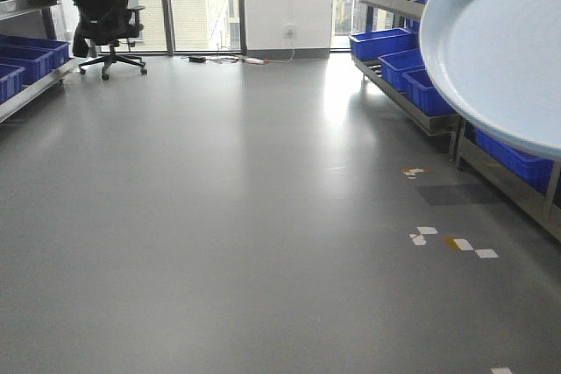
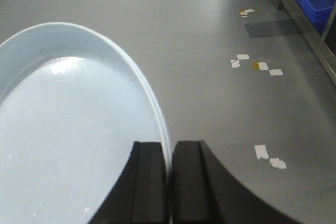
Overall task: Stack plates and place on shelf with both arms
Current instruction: 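Drive the base to the blue-bin shelf holding the plates in the right gripper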
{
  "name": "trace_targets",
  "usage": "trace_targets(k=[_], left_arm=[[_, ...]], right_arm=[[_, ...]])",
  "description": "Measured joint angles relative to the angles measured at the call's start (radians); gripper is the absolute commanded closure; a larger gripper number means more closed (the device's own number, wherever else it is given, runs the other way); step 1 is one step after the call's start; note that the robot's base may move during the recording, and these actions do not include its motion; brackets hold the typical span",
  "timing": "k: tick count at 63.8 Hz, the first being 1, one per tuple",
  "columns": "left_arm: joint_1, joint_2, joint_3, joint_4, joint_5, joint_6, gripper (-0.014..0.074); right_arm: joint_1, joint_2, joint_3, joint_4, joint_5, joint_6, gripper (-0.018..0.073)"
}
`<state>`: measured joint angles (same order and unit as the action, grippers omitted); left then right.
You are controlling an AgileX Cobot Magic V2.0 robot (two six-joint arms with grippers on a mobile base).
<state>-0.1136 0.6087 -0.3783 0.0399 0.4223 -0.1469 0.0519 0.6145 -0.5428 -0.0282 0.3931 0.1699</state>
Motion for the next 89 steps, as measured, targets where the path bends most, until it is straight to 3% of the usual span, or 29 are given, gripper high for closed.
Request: trace_targets(k=[89], left_arm=[[0.0, 0.0, 0.0, 0.0, 0.0, 0.0, 0.051]], right_arm=[[0.0, 0.0, 0.0, 0.0, 0.004, 0.0, 0.0536]])
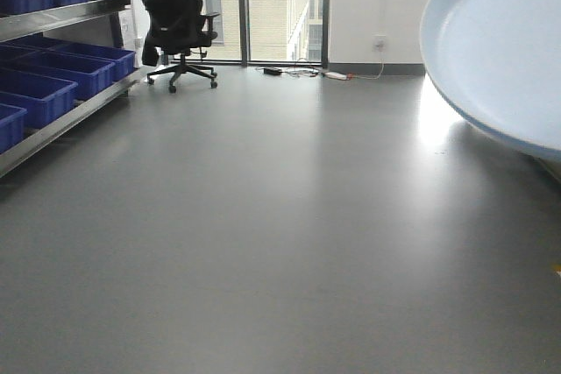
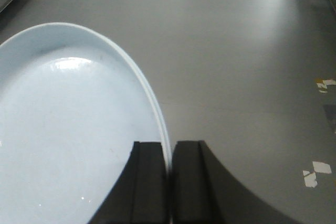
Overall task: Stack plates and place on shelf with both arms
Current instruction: 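Drive the base to the blue-bin shelf holding the plates in the right gripper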
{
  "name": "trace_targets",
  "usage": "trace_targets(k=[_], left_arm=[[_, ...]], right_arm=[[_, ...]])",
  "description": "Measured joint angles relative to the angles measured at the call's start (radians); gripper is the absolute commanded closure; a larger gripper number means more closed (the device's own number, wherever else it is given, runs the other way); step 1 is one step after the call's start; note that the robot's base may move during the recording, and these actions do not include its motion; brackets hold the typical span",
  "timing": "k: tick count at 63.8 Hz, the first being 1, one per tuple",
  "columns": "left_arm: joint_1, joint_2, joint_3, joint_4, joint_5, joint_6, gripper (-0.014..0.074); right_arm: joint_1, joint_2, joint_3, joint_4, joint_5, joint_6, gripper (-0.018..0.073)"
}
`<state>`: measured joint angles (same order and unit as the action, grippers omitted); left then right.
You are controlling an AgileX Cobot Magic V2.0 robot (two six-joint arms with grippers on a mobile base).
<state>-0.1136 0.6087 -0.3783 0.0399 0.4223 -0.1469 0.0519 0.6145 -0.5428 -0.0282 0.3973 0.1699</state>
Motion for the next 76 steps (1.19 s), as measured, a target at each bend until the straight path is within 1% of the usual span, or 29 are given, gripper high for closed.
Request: trace_targets(k=[76], left_arm=[[0.0, 0.0, 0.0, 0.0, 0.0, 0.0, 0.051]], right_arm=[[0.0, 0.0, 0.0, 0.0, 0.0, 0.0, 0.0536]])
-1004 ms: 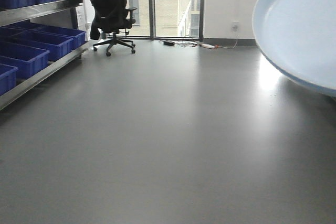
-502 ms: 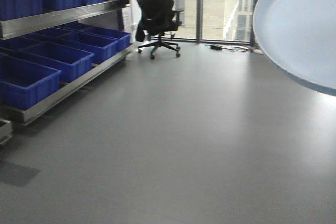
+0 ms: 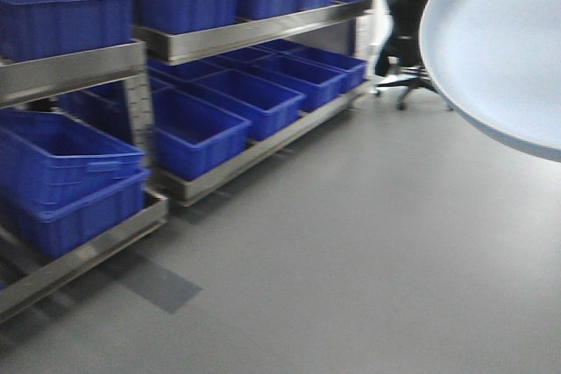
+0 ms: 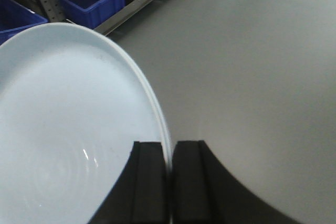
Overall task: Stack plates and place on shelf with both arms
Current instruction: 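Drive the base to the blue-bin shelf holding the plates in the right gripper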
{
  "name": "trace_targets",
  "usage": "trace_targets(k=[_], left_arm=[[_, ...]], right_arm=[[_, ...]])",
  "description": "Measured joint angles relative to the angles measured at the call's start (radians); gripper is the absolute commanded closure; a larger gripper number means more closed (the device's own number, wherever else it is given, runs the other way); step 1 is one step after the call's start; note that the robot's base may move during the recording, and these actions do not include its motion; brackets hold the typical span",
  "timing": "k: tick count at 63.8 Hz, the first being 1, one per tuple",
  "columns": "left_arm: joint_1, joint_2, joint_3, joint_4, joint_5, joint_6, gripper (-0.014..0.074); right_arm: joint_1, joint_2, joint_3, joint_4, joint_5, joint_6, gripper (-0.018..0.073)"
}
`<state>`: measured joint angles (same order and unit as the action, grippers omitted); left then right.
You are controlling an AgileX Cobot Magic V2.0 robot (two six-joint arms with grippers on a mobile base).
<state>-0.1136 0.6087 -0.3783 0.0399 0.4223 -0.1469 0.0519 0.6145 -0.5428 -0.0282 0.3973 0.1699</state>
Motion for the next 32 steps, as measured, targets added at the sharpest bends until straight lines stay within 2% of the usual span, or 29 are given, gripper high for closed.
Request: trace_targets(k=[32], left_arm=[[0.0, 0.0, 0.0, 0.0, 0.0, 0.0, 0.051]], right_arm=[[0.0, 0.0, 0.0, 0.0, 0.0, 0.0, 0.0536]])
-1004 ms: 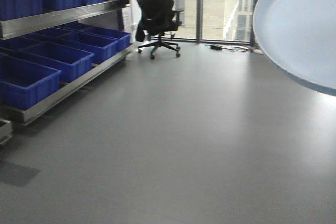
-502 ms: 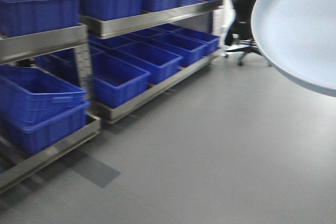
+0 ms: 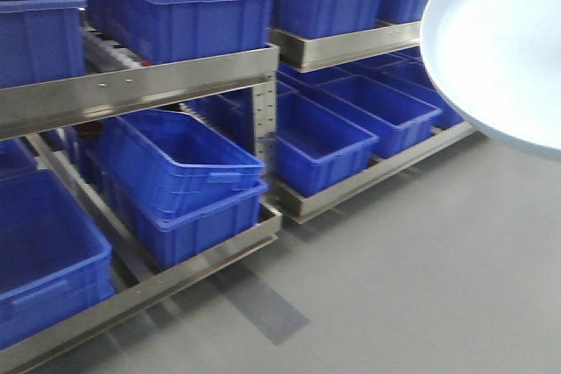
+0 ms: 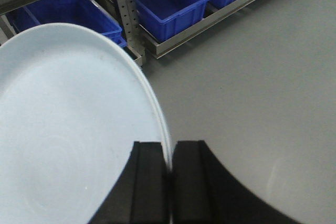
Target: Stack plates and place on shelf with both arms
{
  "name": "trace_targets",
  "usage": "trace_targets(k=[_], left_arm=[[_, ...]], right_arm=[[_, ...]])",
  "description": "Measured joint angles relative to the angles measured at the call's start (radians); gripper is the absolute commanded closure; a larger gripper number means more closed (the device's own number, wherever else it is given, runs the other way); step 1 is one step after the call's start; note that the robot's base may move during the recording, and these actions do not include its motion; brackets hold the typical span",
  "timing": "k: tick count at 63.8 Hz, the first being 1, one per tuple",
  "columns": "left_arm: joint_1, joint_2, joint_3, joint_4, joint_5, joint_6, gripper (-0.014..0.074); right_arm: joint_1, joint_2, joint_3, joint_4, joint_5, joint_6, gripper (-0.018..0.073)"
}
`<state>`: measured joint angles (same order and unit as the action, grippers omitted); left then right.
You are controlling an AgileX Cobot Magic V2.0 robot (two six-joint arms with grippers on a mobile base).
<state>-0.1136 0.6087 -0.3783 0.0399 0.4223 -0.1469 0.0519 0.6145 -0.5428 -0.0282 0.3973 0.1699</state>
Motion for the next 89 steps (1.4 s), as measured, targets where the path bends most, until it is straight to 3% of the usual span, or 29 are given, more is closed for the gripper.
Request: trace_targets(k=[89], left_arm=[[0.0, 0.0, 0.0, 0.0, 0.0, 0.0, 0.051]], right_arm=[[0.0, 0.001, 0.0, 0.0, 0.0, 0.0, 0.0536]])
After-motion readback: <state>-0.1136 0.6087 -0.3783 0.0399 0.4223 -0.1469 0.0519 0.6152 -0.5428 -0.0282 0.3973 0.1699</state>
